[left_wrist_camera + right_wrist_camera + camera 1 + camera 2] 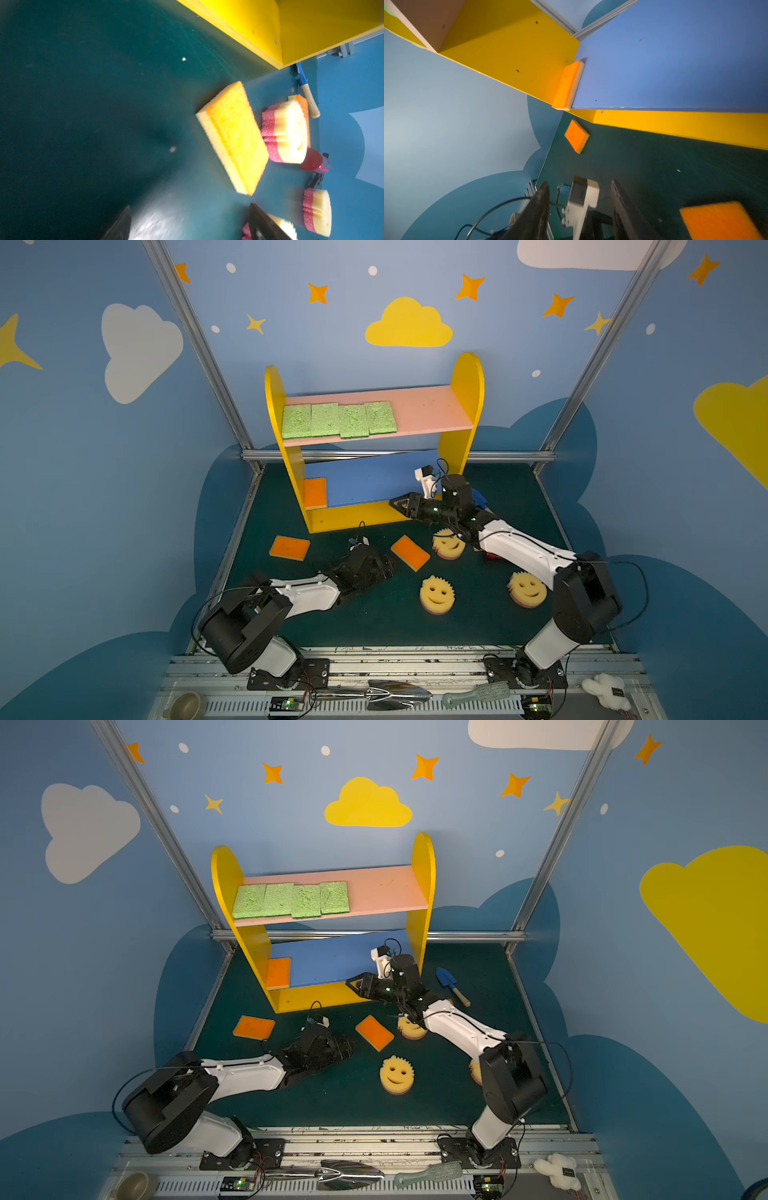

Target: Place and organize the cleaning sponges onto the shelf

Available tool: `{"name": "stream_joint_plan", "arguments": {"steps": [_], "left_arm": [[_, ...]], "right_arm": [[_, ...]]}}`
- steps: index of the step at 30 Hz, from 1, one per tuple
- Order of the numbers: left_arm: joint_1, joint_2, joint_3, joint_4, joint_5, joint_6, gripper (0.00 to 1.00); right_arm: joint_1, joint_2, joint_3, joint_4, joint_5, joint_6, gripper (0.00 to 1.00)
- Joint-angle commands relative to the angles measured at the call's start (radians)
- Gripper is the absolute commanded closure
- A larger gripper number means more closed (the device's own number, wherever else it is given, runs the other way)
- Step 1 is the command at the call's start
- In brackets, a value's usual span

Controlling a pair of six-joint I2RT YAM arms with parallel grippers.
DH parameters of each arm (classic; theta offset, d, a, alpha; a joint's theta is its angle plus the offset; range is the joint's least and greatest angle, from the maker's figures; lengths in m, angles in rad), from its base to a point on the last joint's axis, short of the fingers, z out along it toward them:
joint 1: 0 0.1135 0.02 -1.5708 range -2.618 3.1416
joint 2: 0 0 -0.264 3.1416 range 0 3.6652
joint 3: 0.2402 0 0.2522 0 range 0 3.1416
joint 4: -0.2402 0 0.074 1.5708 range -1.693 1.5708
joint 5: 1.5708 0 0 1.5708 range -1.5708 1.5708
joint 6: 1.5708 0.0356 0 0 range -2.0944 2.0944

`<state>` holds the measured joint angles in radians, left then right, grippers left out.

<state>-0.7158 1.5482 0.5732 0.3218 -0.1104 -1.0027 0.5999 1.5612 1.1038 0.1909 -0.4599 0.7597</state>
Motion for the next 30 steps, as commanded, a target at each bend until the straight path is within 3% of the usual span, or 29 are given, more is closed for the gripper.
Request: {"name": "stream_joint_plan", "arguments": {"steps": [1,12,19,26,30], "left_arm": [[-0.018,0.071,0.066,0.053,-0.049,-0.013,0.15],[-0.065,0.345,0.295,0.071,-0.075,-0.037,0.3],[-0.074,0.446,0.358,0.079,-0.097,-0.069,0.6],[-0.074,0.448,0.389,0.056,-0.096,-0.043,0.9],[-0.072,0.402,0.366,0.05,-0.088,-0.019,0.97]], "right_arm": [[-0.053,-0.107,-0.118,-0.055,0.025,0.015,0.53],[-0.274,-0.354,-0.381,-0.197,-0.024,-0.003,0.54],[-0.399,-0.443,-0.489,-0.192,-0.078,0.001,0.54],[-0.404,-0.392,-0.493,-0.143,-0.133,0.027,0.53],[-0.402,-0.339,-0.487,-0.114,-0.191,0.031,0.51]]}}
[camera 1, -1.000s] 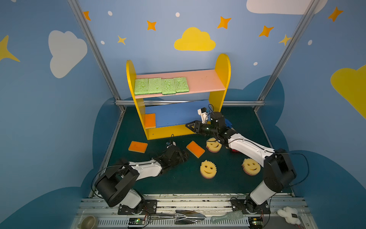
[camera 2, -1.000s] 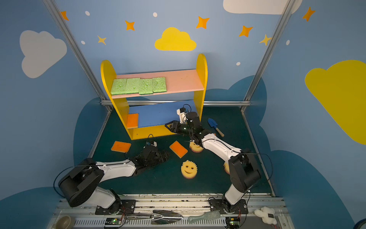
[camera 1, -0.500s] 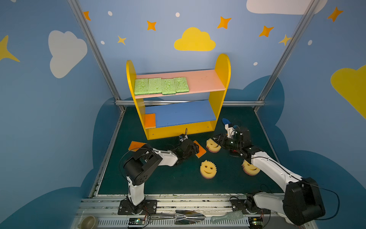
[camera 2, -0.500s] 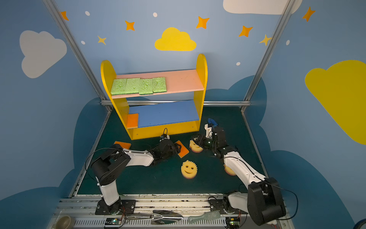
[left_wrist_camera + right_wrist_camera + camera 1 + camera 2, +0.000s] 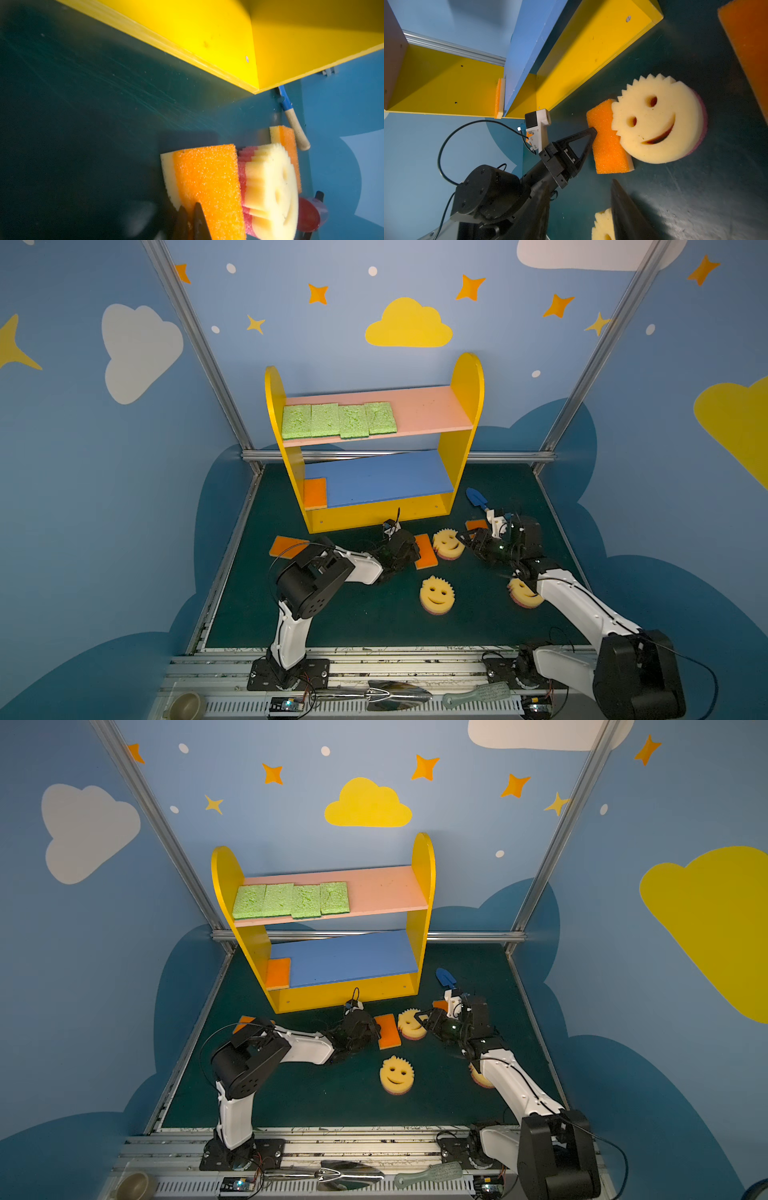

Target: Place and organize the cleaning sponges onto the shelf

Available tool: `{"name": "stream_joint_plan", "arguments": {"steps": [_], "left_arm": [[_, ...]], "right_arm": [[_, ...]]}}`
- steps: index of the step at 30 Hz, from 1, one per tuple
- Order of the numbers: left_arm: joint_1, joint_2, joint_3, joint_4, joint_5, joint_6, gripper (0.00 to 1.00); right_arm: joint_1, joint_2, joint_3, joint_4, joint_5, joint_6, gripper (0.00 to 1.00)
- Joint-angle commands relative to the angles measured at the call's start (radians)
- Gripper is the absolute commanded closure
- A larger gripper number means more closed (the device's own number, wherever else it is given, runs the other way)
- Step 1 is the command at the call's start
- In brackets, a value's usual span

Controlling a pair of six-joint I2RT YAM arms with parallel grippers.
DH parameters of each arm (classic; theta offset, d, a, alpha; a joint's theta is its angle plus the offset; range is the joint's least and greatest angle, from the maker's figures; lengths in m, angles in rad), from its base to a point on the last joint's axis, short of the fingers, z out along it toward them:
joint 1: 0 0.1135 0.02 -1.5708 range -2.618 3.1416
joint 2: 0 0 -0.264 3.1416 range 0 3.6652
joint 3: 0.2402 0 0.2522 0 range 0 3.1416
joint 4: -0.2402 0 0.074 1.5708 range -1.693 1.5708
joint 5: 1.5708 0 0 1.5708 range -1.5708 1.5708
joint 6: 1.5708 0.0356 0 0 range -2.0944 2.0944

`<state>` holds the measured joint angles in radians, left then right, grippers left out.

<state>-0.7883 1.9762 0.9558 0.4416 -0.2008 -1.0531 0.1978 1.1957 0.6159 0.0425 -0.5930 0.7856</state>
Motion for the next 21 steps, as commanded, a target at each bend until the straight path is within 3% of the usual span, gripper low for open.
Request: {"name": "stream_joint_plan", "arguments": {"steps": [1,3,5,12,21], "left_arm": [[0.0,-0.045,-0.027,-0.071,0.006,0.039,0.97],[0.007,-0.089,-0.055,-0.072,0.019,0.046,0.97],[0.02,-0.138,-0.092,-0.06,0.045,0.048,0.97],[0.092,-0.311,-0.243,0.007,0.152,0.019,0.97],[0.148,-0.567,-0.353,-0.078,0.14,0.059,0.97]], "right_arm": [[0.003,0.036,0.0,0.045,-0.07,0.006,0.49],[0.012,0.05,0.003,0.059,-0.091,0.003,0.4],[0.026,0.057,0.009,0.062,-0.1,-0.009,0.37],[0.15,0.128,0.066,0.047,-0.125,-0.06,0.46],[0.316,0.303,0.214,0.046,-0.184,-0.067,0.44]]}}
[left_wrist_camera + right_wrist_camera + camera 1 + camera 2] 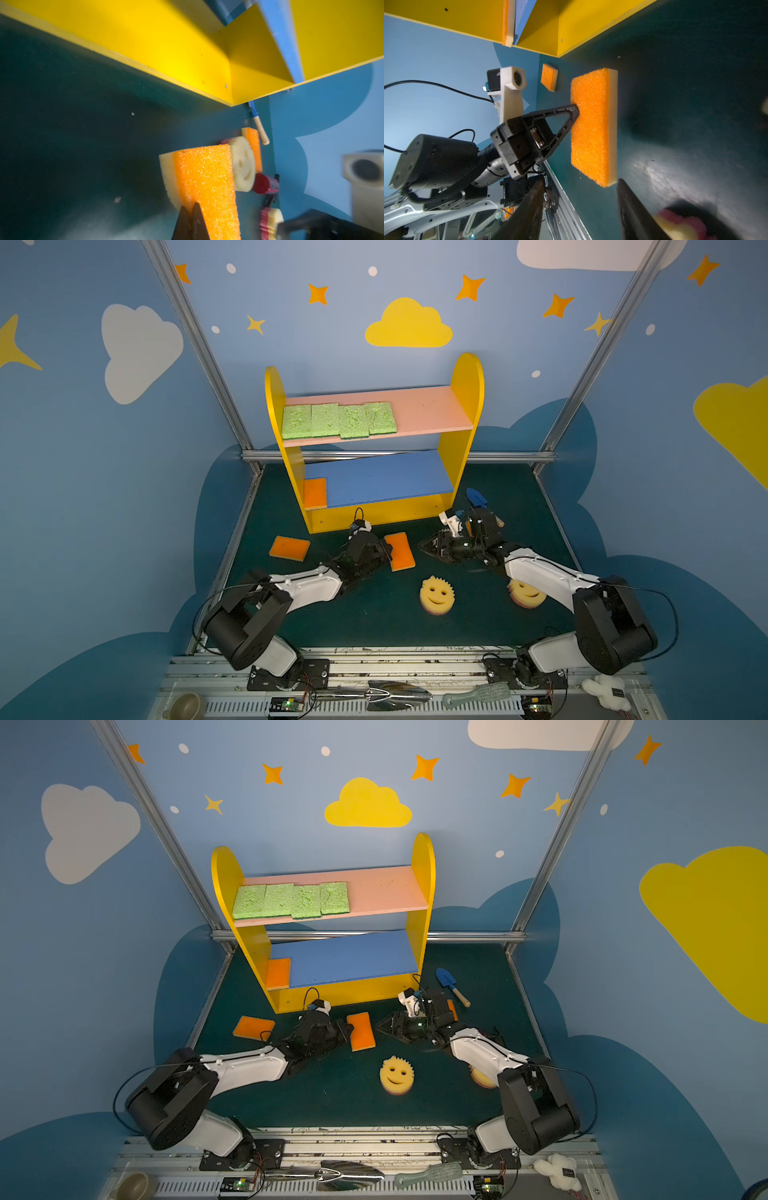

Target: Place and organize the cleaning sponges onto the shelf

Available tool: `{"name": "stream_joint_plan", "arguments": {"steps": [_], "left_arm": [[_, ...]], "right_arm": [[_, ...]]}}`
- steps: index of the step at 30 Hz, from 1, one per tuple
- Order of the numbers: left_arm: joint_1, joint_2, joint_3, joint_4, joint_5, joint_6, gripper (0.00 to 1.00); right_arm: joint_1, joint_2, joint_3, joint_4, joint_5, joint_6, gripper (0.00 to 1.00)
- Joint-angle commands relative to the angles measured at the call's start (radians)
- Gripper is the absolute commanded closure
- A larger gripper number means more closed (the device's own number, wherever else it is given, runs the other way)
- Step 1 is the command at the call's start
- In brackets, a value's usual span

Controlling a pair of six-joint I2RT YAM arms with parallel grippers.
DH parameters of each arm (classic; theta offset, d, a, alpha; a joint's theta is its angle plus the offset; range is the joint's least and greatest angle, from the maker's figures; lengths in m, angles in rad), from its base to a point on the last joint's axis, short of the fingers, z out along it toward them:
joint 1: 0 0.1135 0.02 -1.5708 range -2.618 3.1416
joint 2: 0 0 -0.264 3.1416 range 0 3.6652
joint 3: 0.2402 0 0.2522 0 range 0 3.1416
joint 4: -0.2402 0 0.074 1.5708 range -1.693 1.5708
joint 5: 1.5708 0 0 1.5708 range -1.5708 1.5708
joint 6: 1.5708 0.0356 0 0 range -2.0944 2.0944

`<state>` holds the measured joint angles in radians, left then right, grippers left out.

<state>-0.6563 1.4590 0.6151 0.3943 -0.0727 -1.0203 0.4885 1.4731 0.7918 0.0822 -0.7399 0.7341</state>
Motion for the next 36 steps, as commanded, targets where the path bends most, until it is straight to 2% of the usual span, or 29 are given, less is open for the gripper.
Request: {"name": "stream_joint_plan", "arguments": {"steps": [1,9,12,17,23,25,32,34,35,36], "left_arm": [[0.025,-0.066,-0.018,-0.04,0.016,0.024,0.97],[0.067,-0.173,-0.048,-0.086,0.026,0.015,0.97],[0.078,-0.184,-0.048,-0.094,0.041,0.013,0.97],[0.083,-0.191,-0.048,-0.086,0.045,0.008,0.97],[0.086,-0.181,-0.052,-0.072,0.051,0.001,0.97],[0.086,-0.183,-0.055,-0.068,0.051,-0.003,0.97],[0.087,-0.193,-0.054,-0.081,0.05,-0.003,0.97],[0.087,-0.196,-0.055,-0.081,0.05,-0.004,0.97],[0.087,-0.199,-0.056,-0.081,0.05,-0.004,0.94],[0.087,-0.202,-0.059,-0.083,0.049,-0.003,0.8]], "right_arm": [[0.037,0.038,0.048,0.012,-0.042,-0.014,0.44],[0.073,0.115,0.071,0.085,-0.088,0.031,0.45],[0.084,0.132,0.086,0.099,-0.103,0.037,0.48],[0.094,0.159,0.099,0.13,-0.127,0.064,0.6],[0.102,0.174,0.103,0.173,-0.151,0.09,0.61],[0.104,0.179,0.101,0.181,-0.151,0.095,0.67],[0.11,0.184,0.095,0.205,-0.156,0.115,0.98],[0.111,0.184,0.098,0.2,-0.157,0.114,1.0],[0.112,0.182,0.098,0.198,-0.156,0.116,1.0],[0.113,0.179,0.099,0.196,-0.155,0.116,1.0]]}}
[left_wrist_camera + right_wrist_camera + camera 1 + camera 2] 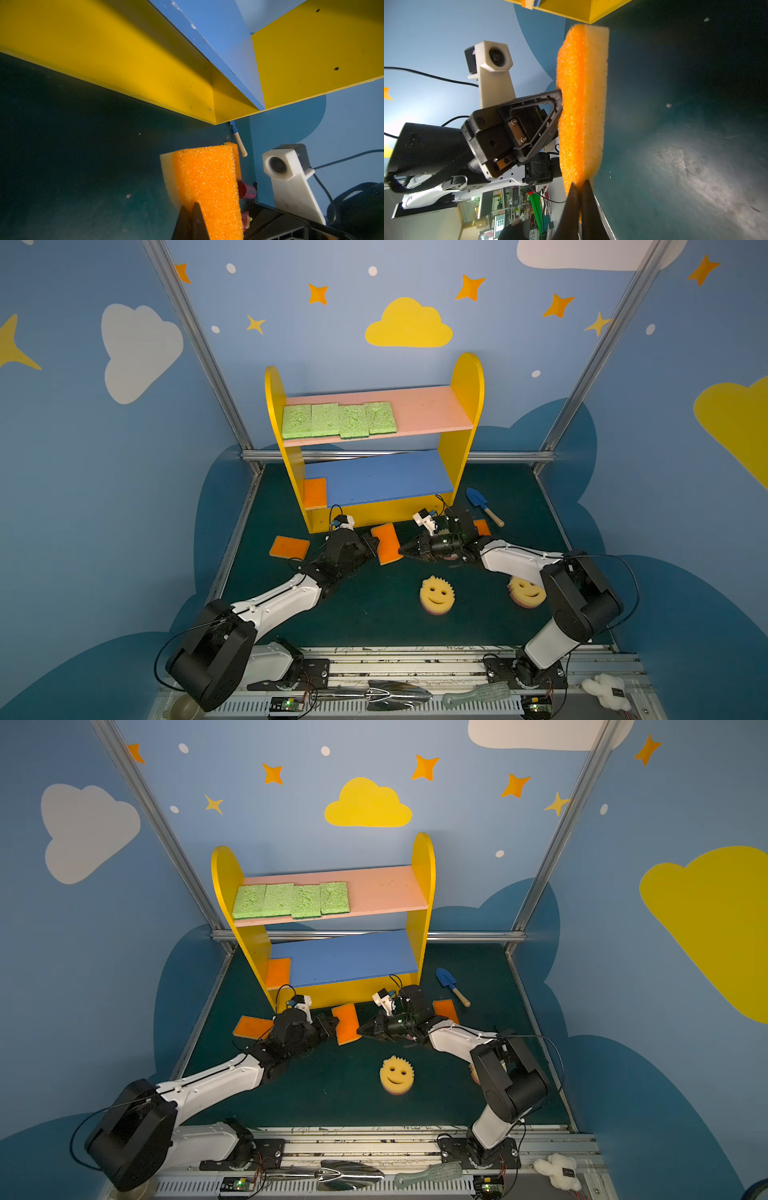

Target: Place and organize the cleaning sponges onto the shelf

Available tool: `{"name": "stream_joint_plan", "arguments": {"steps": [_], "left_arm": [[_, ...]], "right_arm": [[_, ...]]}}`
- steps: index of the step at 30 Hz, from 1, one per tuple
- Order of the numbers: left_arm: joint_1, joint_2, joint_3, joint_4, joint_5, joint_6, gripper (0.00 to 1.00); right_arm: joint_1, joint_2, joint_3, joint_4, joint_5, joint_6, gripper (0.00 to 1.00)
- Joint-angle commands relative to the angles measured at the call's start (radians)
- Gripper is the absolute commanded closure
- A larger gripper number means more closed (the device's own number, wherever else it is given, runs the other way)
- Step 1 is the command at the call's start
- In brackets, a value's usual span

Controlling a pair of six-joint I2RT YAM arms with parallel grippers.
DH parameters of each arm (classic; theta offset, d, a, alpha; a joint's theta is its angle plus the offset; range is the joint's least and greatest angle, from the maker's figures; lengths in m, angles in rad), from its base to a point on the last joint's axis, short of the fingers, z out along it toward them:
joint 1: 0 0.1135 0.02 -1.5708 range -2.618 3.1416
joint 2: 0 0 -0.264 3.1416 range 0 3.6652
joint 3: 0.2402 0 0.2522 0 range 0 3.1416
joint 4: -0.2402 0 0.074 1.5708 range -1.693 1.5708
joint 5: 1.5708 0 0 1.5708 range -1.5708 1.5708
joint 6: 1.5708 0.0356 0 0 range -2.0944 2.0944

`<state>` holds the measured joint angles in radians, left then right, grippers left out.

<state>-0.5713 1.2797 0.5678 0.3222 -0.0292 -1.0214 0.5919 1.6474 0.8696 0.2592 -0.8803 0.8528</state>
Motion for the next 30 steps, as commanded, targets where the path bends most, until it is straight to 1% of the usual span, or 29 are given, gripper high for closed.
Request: {"name": "stream_joint_plan", "arguments": {"steps": [1,3,4,5,6,7,12,14,19,24,30], "left_arm": [[0.001,-0.029,-0.016,-0.011,0.006,0.004,0.62],[0.002,-0.055,-0.024,-0.032,-0.008,0.021,0.23],[0.002,-0.069,-0.028,-0.05,-0.017,0.029,0.12],[0.002,-0.094,-0.036,-0.067,-0.032,0.036,0.06],[0.001,-0.119,-0.046,-0.08,-0.047,0.041,0.02],[0.002,-0.142,-0.055,-0.09,-0.059,0.044,0.01],[0.002,-0.266,-0.102,-0.201,-0.14,0.072,0.0],[0.006,-0.314,-0.14,-0.221,-0.169,0.072,0.01],[0.026,-0.428,-0.242,-0.239,-0.192,0.07,0.01],[0.061,-0.521,-0.303,-0.29,-0.186,0.073,0.01],[0.092,-0.611,-0.347,-0.355,-0.178,0.093,0.0]], "right_arm": [[0.008,0.002,0.023,0.014,-0.013,-0.004,1.0],[0.008,-0.007,0.031,-0.008,-0.009,-0.014,1.0],[0.007,-0.013,0.036,-0.021,-0.006,-0.021,1.0],[0.006,-0.019,0.044,-0.036,-0.001,-0.028,1.0],[0.005,-0.025,0.051,-0.05,0.002,-0.034,1.0],[0.002,-0.03,0.06,-0.059,0.005,-0.038,1.0],[-0.004,-0.031,0.122,-0.101,0.01,-0.051,1.0],[-0.004,-0.021,0.156,-0.125,0.01,-0.06,1.0],[-0.006,0.019,0.262,-0.175,0.014,-0.075,1.0],[-0.005,0.114,0.42,-0.211,0.02,-0.064,1.0],[0.006,0.281,0.634,-0.212,0.014,0.001,1.0]]}}
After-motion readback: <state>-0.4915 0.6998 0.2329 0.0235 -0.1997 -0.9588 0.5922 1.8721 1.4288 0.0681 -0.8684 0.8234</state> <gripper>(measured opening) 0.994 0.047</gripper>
